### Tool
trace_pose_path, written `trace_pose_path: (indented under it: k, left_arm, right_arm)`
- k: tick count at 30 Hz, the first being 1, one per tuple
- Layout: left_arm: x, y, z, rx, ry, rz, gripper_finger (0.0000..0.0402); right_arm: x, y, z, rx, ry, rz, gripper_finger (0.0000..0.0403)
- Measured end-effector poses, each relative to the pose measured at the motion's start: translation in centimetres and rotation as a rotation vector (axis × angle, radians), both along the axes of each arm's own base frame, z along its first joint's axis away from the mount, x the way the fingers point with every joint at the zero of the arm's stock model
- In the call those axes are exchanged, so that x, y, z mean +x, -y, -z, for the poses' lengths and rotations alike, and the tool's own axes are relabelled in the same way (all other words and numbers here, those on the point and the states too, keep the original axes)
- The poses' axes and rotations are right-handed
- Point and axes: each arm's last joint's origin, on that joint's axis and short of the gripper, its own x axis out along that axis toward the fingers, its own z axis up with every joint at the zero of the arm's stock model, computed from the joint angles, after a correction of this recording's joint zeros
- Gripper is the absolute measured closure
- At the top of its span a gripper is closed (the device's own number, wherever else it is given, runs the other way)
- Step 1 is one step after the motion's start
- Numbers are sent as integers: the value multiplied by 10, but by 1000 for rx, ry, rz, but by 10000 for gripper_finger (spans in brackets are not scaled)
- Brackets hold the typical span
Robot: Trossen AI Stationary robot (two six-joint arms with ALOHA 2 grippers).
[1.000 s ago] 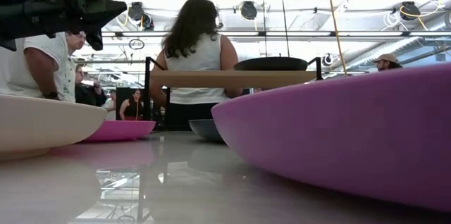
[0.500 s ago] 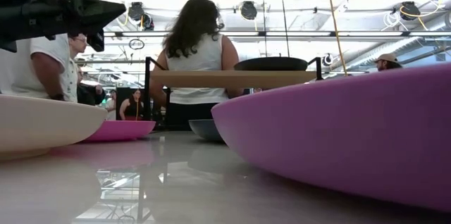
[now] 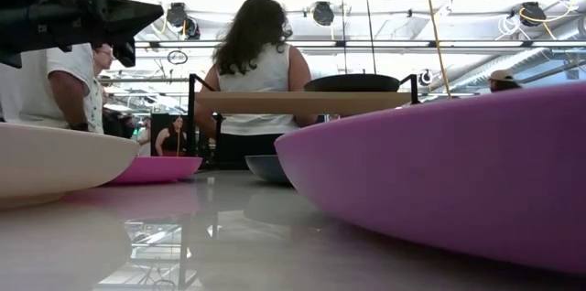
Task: Place and stack plates onto a shelf
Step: Stack the top purple plate on top of the black plate on the shelf
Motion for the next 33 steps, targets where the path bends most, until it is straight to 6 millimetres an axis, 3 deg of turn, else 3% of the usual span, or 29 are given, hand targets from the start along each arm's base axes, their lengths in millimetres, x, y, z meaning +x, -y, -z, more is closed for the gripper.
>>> trace_pose_path:
  k: [14, 24, 28, 33]
  left_arm:
    - [0, 0, 0, 6, -1, -2, 393]
    - [0, -3, 2, 24, -19, -97, 290]
    - [1, -5, 5, 33, -70, -157, 274]
    - [4, -5, -13, 58, -145, -175, 273]
  right_arm:
    - [0, 0, 0, 20, -2, 3, 244]
    - [0, 0, 0, 18, -2, 2, 244]
    - [0, 0, 0, 17, -2, 2, 244]
    - [0, 0, 0, 17, -2, 2, 244]
